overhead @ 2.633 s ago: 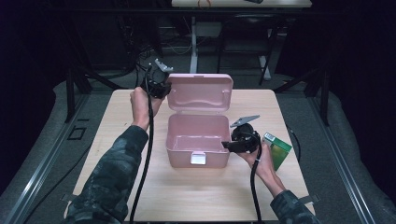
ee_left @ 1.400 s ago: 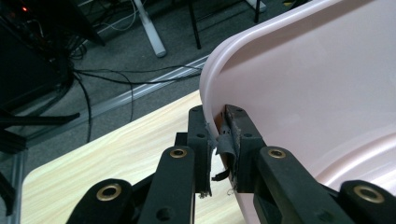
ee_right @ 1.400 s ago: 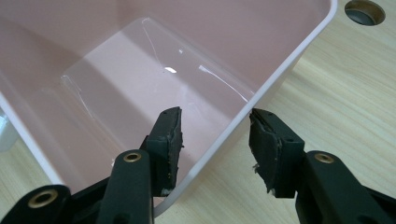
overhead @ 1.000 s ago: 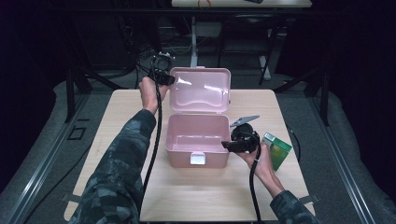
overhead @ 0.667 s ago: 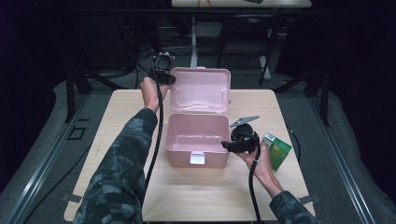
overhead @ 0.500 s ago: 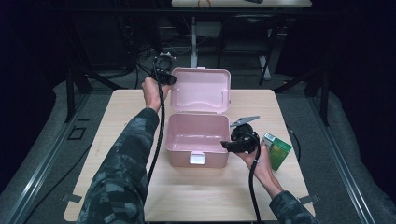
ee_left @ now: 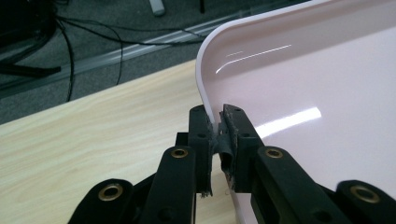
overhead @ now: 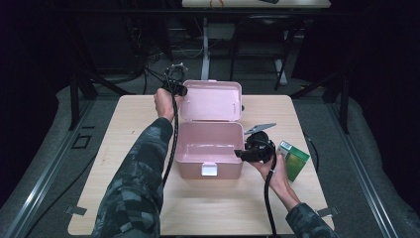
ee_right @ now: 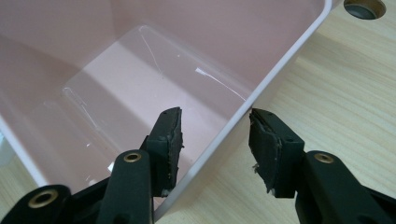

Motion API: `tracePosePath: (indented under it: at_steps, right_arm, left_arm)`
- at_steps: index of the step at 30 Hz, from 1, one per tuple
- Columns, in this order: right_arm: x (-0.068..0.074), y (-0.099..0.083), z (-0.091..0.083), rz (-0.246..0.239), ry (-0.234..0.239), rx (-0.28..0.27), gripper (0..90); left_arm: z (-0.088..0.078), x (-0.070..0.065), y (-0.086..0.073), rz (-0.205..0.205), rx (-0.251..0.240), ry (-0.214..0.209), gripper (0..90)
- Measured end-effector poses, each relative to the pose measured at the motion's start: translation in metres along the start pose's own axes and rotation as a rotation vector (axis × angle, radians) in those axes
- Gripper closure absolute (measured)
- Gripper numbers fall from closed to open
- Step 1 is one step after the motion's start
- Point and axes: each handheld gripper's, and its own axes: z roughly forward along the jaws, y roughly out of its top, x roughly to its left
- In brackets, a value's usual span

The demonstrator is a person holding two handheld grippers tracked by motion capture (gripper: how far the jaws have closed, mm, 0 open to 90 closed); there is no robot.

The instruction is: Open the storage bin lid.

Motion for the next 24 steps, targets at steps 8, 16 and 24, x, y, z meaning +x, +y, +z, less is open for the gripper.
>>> tracePosePath:
  at_steps: [8,16,24]
  right_arm:
    - [0.001,0.000,0.000,0.009,0.002,0.000,54.2]
    - [0.001,0.000,0.001,0.012,0.004,0.004,54.1]
    - [0.002,0.000,0.001,0.007,0.003,0.012,52.7]
  left_arm:
    - [0.018,0.001,-0.006,-0.003,0.104,-0.002,81.8]
    - [0.032,0.003,-0.017,-0.024,0.160,-0.016,79.8]
    - [0.025,-0.002,-0.011,0.026,0.168,-0.018,45.4]
